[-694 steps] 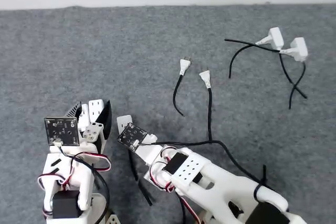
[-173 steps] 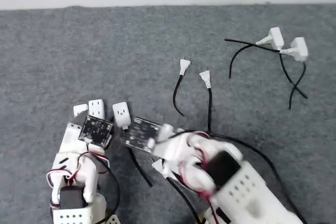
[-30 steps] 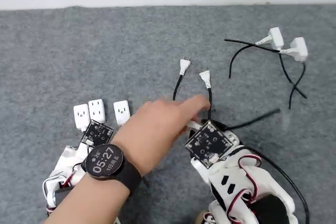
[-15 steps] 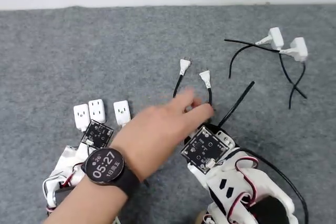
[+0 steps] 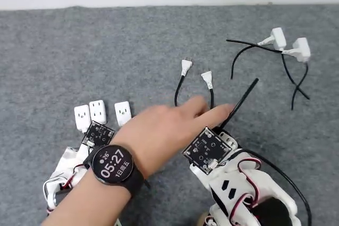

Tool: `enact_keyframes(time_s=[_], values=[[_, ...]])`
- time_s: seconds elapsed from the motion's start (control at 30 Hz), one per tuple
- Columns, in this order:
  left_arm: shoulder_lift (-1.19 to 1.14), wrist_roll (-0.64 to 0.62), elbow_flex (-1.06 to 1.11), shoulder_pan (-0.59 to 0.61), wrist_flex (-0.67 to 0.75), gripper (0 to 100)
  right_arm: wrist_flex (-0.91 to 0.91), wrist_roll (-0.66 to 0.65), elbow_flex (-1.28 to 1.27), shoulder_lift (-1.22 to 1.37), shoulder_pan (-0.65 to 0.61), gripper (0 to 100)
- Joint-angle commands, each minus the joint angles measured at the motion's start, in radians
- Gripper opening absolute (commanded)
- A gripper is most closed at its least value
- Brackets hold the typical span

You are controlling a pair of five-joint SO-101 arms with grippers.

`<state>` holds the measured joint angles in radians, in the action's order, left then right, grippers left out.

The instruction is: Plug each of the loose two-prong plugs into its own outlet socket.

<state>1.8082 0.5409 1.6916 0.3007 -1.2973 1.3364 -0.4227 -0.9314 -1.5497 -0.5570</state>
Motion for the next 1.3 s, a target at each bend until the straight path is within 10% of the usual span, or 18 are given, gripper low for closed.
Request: enact_keyframes(time_s=[0.0,1.27], values=[[0.012,0.009,-0.008,-0.005,-0.006,18,-0.005,0.005,0.038,0.018,-0.012,0.3],[0.012,0.009,-0.008,-0.008,-0.006,18,-0.004,0.014,0.038,0.018,-0.016,9.9]])
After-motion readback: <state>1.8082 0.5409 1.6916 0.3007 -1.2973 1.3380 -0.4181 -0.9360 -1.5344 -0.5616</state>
